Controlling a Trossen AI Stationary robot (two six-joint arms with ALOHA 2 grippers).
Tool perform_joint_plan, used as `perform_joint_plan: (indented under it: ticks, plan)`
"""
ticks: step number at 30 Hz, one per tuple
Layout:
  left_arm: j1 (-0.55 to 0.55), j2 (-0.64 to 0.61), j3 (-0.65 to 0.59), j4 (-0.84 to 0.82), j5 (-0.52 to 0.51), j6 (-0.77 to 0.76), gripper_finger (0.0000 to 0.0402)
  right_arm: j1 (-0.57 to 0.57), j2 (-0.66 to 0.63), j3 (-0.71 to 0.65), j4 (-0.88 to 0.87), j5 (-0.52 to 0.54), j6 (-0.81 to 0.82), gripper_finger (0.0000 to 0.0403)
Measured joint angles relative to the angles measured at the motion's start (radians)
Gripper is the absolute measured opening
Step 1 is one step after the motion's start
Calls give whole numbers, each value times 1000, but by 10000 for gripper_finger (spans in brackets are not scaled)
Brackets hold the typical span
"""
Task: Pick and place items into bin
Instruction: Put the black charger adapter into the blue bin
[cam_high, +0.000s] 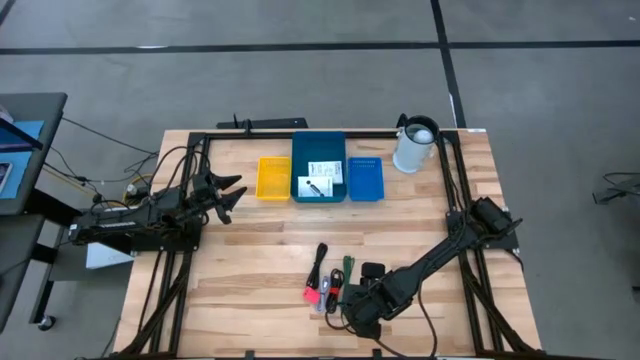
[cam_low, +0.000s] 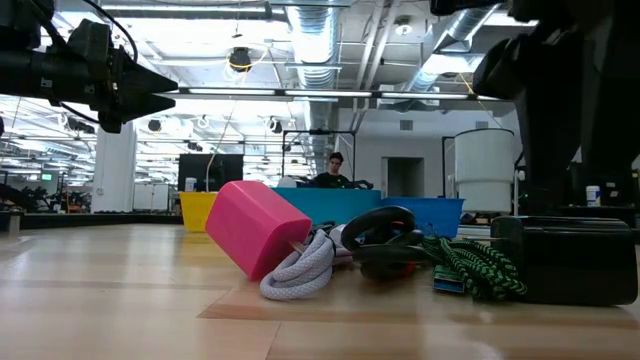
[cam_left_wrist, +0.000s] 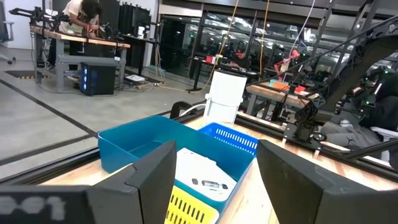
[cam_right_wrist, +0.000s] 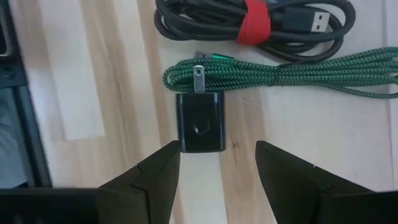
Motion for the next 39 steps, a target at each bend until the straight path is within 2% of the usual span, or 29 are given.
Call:
perform_joint_plan:
  ticks: [30,39]
  plan:
    - [0,0,0,0,0,0,212,0,-1,0,40,-19,16,205]
    - [0,0,0,0,0,0,212,-1,50,0,49,-21,25,205]
